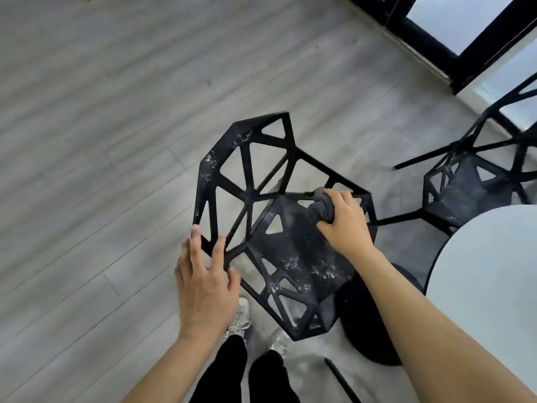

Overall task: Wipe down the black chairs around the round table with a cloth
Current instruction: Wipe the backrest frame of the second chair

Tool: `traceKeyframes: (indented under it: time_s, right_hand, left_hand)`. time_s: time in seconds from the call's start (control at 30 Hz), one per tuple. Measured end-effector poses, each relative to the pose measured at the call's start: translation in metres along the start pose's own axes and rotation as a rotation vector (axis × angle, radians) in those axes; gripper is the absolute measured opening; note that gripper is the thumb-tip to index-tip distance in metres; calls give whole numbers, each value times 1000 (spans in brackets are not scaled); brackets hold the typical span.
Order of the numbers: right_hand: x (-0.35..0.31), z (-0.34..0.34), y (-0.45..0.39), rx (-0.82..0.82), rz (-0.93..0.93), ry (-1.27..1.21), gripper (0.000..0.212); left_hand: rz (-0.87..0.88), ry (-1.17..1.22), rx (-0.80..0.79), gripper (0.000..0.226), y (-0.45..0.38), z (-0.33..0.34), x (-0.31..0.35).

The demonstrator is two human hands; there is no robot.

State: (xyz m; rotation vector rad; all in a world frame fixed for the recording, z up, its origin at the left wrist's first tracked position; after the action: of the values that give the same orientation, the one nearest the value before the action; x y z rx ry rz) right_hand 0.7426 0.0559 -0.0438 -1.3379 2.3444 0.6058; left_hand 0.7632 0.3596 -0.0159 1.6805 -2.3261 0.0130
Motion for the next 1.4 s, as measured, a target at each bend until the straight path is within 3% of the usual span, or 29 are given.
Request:
traceKeyframes:
  time_s: [0.2,0.43,0.57,0.7,0.8,1.2,1.4]
  right_hand:
    - [50,34,-99,-92,-72,105,64]
    - [112,67,-172,-224,23,301,63]
    - [144,80,-190,-278,116,249,64]
    - [160,91,-194,-291,94,205,59]
    - [167,94,-191,-235,107,169,57]
    - [217,74,-145,-92,354,23,40]
    - [242,68,-111,-16,501,-44,47]
  left_hand:
    - [-110,202,-45,74,-1,42,14]
    - [-311,371,235,96,-10,60,12]
    - [-346,473,298,101,-21,72,15]
    - [-328,474,338,101,-27,76,27]
    - [-366,512,270,98,-34,78,32]
    - [-138,321,164,97,-127,61,48]
    - [-4,286,87,101,-188,62,60]
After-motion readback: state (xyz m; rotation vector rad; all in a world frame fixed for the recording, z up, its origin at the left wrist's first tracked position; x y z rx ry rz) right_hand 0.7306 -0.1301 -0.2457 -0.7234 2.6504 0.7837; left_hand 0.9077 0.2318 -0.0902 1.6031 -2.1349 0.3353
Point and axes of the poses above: each hand's wrist, its own y-axis away from the middle knuckle, its own z-axis out of the palm, x = y × z, the point moved 2 cm from there along -y, towards the middle knuckle, and after that the axes turned 4 degrees about -y, right-handed, at the moved point
